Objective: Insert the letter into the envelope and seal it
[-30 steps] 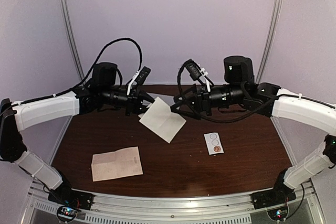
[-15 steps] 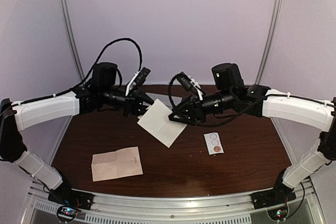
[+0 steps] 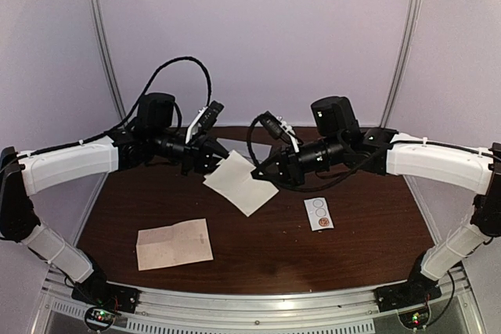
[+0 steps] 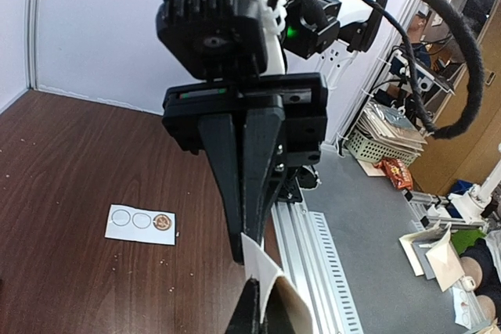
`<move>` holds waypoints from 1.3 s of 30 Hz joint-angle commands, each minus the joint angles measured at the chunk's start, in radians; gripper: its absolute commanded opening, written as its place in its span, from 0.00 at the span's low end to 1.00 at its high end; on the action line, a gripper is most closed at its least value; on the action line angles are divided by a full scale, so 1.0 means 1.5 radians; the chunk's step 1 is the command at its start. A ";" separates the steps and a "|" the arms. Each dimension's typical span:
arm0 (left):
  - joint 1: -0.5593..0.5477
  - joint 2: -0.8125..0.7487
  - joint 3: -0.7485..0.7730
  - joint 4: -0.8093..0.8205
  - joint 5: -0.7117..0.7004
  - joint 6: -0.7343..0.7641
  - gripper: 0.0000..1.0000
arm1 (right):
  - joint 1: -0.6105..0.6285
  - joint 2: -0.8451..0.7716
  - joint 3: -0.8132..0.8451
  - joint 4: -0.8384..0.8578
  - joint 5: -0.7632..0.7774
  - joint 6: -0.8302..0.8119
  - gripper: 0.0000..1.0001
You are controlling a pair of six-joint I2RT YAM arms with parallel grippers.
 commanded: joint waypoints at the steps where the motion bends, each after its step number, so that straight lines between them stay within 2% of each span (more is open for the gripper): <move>1: -0.003 -0.020 0.008 0.012 -0.027 0.024 0.08 | -0.006 -0.008 0.010 0.011 0.011 -0.003 0.00; 3: 0.004 -0.052 -0.010 0.029 -0.090 0.021 0.13 | -0.012 -0.019 0.003 0.001 0.037 -0.005 0.00; 6: 0.034 -0.127 -0.076 0.143 -0.143 -0.022 0.36 | -0.028 -0.030 -0.010 -0.013 0.072 -0.003 0.00; 8: 0.054 -0.161 -0.100 0.172 -0.164 -0.034 0.47 | -0.037 -0.036 -0.017 -0.023 0.098 0.001 0.00; 11: 0.061 -0.165 -0.093 0.155 -0.175 -0.026 0.54 | -0.041 -0.036 -0.016 -0.036 0.116 0.001 0.00; 16: 0.057 -0.109 -0.070 0.142 -0.123 -0.042 0.63 | -0.039 -0.025 -0.009 -0.032 0.068 0.002 0.00; 21: 0.009 -0.066 -0.048 0.088 -0.151 -0.010 0.74 | -0.017 -0.001 0.016 -0.049 0.034 -0.016 0.00; 26: -0.005 -0.030 -0.025 0.048 -0.139 0.003 0.79 | 0.001 0.021 0.047 -0.085 0.014 -0.042 0.00; 28: -0.008 -0.022 -0.024 0.049 -0.123 0.002 0.76 | 0.002 0.026 0.052 -0.093 0.013 -0.050 0.00; 32: -0.016 -0.009 -0.018 0.045 -0.087 0.007 0.48 | 0.003 0.032 0.060 -0.103 0.010 -0.058 0.00; 34: -0.017 -0.002 -0.014 0.035 -0.083 0.010 0.36 | 0.004 0.033 0.063 -0.105 0.012 -0.060 0.00; 39: -0.019 0.006 -0.008 0.029 -0.074 0.011 0.21 | 0.004 0.029 0.069 -0.109 0.019 -0.066 0.00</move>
